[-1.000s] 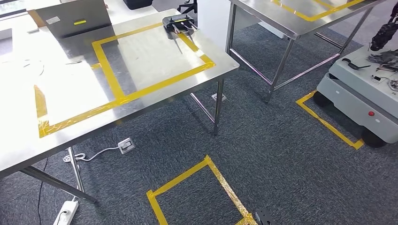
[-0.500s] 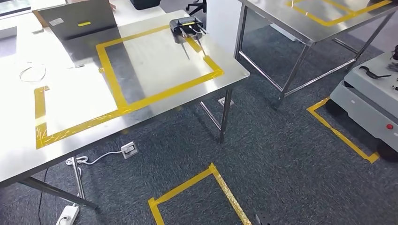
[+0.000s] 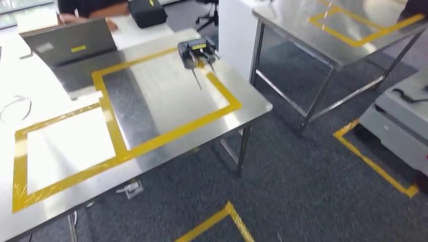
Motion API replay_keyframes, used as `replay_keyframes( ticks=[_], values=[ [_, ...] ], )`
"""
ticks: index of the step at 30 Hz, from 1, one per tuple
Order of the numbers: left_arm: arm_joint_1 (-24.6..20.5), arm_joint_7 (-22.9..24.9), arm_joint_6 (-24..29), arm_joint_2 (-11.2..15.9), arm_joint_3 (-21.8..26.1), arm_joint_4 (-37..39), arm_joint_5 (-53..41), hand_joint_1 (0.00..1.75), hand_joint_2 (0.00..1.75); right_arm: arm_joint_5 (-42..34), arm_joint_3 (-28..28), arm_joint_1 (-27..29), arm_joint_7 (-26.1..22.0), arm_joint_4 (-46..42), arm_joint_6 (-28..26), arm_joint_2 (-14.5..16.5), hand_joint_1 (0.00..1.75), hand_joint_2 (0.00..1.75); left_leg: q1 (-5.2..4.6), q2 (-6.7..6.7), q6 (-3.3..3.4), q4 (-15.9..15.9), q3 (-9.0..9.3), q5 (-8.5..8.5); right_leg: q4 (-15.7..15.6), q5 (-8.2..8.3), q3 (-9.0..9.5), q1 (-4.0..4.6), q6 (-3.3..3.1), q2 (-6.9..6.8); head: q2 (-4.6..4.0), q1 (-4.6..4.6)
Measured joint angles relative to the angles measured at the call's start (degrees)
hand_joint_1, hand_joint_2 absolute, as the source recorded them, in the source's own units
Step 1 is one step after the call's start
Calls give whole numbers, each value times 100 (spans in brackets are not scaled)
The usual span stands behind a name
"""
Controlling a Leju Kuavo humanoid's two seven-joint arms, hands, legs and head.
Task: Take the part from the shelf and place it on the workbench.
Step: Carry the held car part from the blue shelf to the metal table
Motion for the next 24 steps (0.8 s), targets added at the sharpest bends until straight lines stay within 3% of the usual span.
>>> replay_keyframes(
  ticks=[2,3,4,6,7,8,9,11,12,14,15,18,22,24],
  values=[
    [-80,72,78,14,-1,-23,-62,175,175,-4,0,-73,-8,-6,-2,7,0,175,1,-5,79,3,75,-124,110,-132,30,-29,65,-6,0,0],
    [-108,119,125,18,-1,-21,-98,175,175,-5,0,-103,-12,-9,-3,13,0,175,15,-1,114,-32,127,-172,352,-235,-102,-40,94,-7,0,0],
    [-126,176,181,19,-1,-8,-164,175,175,-5,0,-116,-15,-9,-4,19,0,175,23,1,136,-62,174,-215,736,-351,-347,-50,119,-11,0,3],
    [-156,306,346,25,-2,74,-439,175,175,-5,-2,-109,-13,-8,-7,23,0,175,42,-6,145,-90,262,-310,1618,-522,-1025,-69,171,-11,0,6],
    [-176,374,440,41,-5,147,-630,175,175,-3,-4,-88,-9,-8,-9,21,0,175,54,-18,135,-92,313,-361,1874,-464,-1307,-81,191,-11,0,9],
    [-211,429,538,72,-15,252,-832,175,175,0,-8,-64,-5,-8,-10,17,0,175,70,-34,116,-90,375,-416,1911,-270,-1499,-94,208,-12,0,10],
    [-269,466,626,116,-31,374,-1024,175,175,8,-10,-45,-2,-8,-9,13,0,175,92,-49,88,-85,447,-472,1706,49,-1580,-107,224,-13,0,12],
    [-502,473,973,286,-102,789,-1631,175,175,43,-13,-19,4,-7,-5,8,0,175,124,-75,6,-58,567,-583,1005,719,-1570,-131,256,-19,0,15],
    [-695,450,1236,404,-154,1092,-2033,175,175,66,-13,-26,8,-5,-1,8,0,175,127,-95,-42,-33,584,-625,717,898,-1536,-133,241,-18,0,18],
    [-1186,369,1875,684,-283,1857,-2923,175,175,117,-13,-43,18,-1,8,11,0,175,109,-126,-76,-4,568,-670,504,950,-1521,-133,181,-11,0,17],
    [-1388,335,2110,790,-333,2170,-3236,175,175,137,-13,-59,19,0,10,13,0,175,107,-133,-60,-8,558,-674,463,939,-1510,-131,145,-6,0,13],
    [-1625,295,2352,893,-387,2514,-3540,175,175,161,-14,-59,18,1,12,13,0,175,104,-131,-3,-31,567,-668,456,942,-1511,-129,132,-6,0,4],
    [-3624,661,3882,1408,-1029,5440,-5410,175,175,315,-15,-84,-13,1,15,4,0,175,99,-82,-87,-173,670,-614,428,957,-1489,-124,57,51,0,10],
    [-4053,859,4066,1447,-1216,6093,-5700,175,175,353,-15,-83,-30,1,16,3,0,175,99,-69,-133,-191,680,-615,428,953,-1488,-124,49,64,0,11]
  ],
)
